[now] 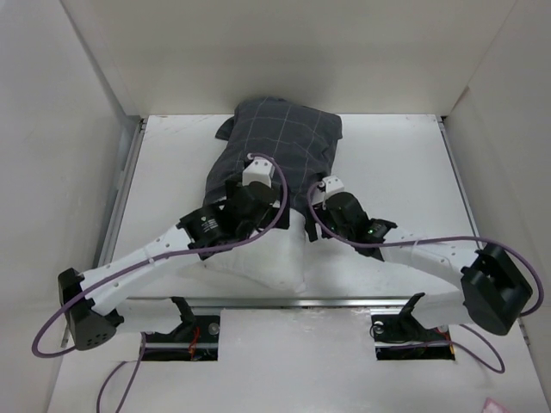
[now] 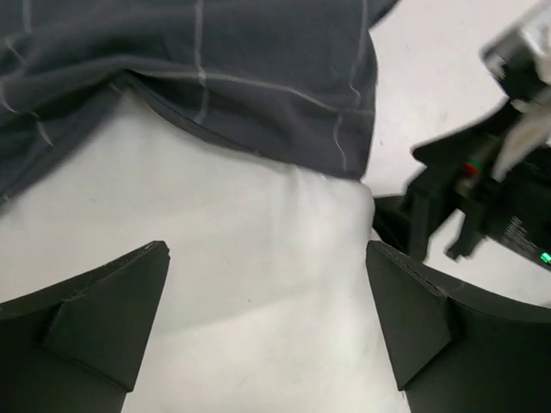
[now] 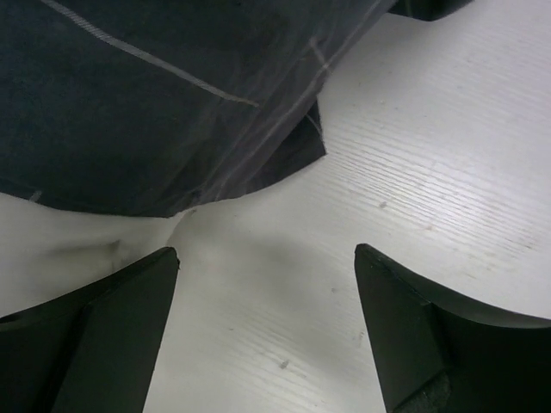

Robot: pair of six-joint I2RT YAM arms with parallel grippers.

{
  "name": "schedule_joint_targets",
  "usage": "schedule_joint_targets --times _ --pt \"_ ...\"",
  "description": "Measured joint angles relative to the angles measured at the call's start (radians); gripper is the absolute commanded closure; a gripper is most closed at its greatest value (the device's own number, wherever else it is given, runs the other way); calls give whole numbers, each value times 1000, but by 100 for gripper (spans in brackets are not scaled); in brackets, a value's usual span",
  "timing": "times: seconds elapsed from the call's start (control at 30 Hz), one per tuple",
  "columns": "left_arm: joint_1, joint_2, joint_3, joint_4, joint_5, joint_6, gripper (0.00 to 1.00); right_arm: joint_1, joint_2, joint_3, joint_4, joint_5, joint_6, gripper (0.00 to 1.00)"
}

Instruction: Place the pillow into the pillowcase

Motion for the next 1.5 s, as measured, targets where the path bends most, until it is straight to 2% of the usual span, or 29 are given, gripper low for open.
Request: schedule_joint_targets --times 0.13,0.23,0.53,0.7,0.73,0.8,0.83,0.93,0.97,1.0,1.13,1.27,1.3,1.33,1.4,1.5 --pt "-63 31 23 -48 18 -28 0 9 47 -7 68 -42 1 12" --pt "-105 66 24 -69 27 -61 0 19 81 -8 119 -7 34 12" --pt "-119 130 -40 -58 37 -148 0 21 210 86 143 348 235 12" --pt "-119 130 -81 -34 12 -166 0 21 275 123 235 414 237 12" --pt "-119 130 -84 -32 9 -167 0 21 293 125 262 409 230 24" --pt "-119 130 -85 -26 6 -170 0 21 328 127 308 400 221 42" --pt "-119 129 -85 -19 6 -173 0 21 346 129 325 401 229 65" --pt "-119 129 -92 -5 5 -184 0 24 389 153 347 422 266 84" --pt "-119 130 -92 -3 5 -188 0 26 398 161 346 433 278 95" --pt "-119 130 -92 -2 5 -192 0 28 400 168 344 440 288 100" --pt "-120 182 -66 -24 -9 -219 0 29 360 174 288 446 312 100" --pt "-122 354 31 -109 -71 -276 0 26 224 153 195 370 301 100" --pt "-126 410 69 -139 -98 -294 14 24 177 143 175 352 292 100" --pt "-132 466 105 -163 -123 -317 35 20 135 134 160 325 280 100" --pt "-139 550 183 -216 -169 -364 100 6 68 103 122 275 249 100" --pt "-140 628 267 -299 -238 -441 100 -22 18 88 31 216 199 100"
